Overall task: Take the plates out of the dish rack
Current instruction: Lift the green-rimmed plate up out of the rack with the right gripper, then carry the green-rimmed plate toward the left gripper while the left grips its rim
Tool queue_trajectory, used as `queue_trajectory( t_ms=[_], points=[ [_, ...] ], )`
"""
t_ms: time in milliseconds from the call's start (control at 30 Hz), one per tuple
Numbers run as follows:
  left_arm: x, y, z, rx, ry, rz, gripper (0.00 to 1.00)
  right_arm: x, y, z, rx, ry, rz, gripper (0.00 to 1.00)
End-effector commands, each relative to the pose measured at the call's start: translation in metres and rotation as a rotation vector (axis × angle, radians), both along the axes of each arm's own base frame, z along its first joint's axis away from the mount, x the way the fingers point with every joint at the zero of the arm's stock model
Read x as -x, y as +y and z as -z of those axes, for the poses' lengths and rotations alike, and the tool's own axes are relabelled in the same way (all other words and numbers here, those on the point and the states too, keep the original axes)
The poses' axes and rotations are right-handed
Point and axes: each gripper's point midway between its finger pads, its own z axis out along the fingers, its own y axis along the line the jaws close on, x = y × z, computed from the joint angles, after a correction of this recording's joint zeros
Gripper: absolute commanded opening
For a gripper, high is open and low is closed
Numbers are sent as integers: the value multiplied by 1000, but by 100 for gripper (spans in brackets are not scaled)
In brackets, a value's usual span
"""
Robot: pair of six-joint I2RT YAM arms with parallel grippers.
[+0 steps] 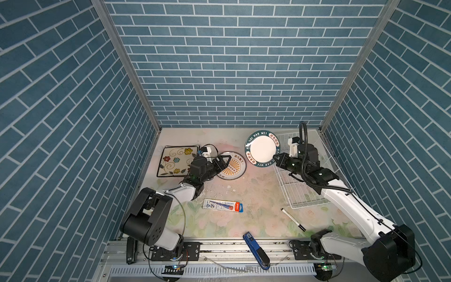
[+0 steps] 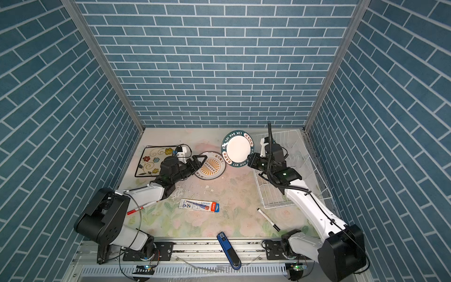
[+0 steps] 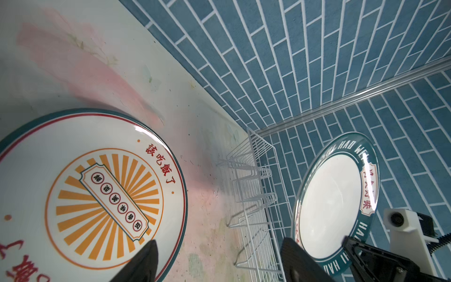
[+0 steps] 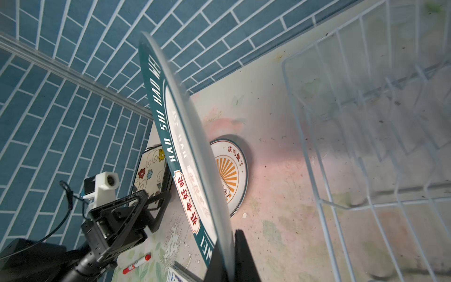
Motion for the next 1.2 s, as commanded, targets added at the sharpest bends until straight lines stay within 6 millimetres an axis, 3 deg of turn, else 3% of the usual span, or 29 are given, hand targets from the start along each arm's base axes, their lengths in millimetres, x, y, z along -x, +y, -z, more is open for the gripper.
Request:
queue_trajectory(
  t_ms=[0, 233, 400, 600, 733, 1167],
  points=[
    [3, -9, -14, 97, -52, 42, 79, -3, 10, -10, -96, -25, 11, 0],
    [5, -9, -10, 111, -36, 38, 79, -5, 32, 3, -157, 17, -45, 0],
    [7, -8, -11, 129, -41, 39, 80, -14, 33, 9, -185, 20, -10, 0],
    [7, -9, -12, 142, -47, 45, 79, -13, 51, 15, -254, 74, -76, 0],
    [6, -4, -13, 138, -48, 22, 77, -14, 53, 22, -268, 88, -72, 0],
    [10, -1, -19, 83, -71, 33, 71, -5, 81, 34, -318, 165, -188, 0]
  ],
)
